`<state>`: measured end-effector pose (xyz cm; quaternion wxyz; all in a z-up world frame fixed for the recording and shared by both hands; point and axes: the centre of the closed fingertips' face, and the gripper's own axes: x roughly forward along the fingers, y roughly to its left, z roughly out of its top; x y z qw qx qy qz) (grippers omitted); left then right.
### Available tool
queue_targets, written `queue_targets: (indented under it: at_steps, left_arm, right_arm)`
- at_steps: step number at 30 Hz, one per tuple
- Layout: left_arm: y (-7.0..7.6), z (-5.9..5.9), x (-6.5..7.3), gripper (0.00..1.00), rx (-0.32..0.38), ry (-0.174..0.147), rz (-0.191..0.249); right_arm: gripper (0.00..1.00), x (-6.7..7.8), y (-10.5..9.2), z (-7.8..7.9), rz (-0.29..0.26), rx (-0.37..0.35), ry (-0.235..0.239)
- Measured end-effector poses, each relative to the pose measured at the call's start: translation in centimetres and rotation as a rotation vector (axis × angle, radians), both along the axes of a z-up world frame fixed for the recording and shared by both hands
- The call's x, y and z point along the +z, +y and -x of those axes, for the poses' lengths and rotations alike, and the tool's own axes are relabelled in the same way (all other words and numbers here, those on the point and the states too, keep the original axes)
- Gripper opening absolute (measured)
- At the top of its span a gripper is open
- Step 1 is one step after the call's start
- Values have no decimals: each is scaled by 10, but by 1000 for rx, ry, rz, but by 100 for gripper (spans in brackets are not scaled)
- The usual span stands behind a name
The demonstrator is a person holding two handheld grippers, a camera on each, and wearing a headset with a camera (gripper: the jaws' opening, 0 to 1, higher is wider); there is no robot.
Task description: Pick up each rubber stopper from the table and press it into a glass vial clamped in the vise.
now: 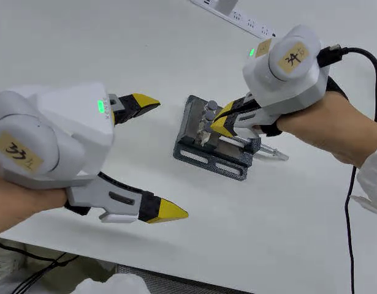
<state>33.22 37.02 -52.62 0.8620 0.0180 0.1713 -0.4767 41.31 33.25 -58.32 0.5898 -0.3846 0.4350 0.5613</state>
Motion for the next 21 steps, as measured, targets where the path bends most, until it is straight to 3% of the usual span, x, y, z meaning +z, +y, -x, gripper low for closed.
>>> queue_targets:
  at_steps: [14,21]
  left_arm:
    - [0,0,0,94,1,2,6]
    - [-2,-2,1,93,0,-1,12]
  right_arm:
    - [0,-7,-1,-3,5,28,-5]
    - [0,-7,1,0,43,64,-17]
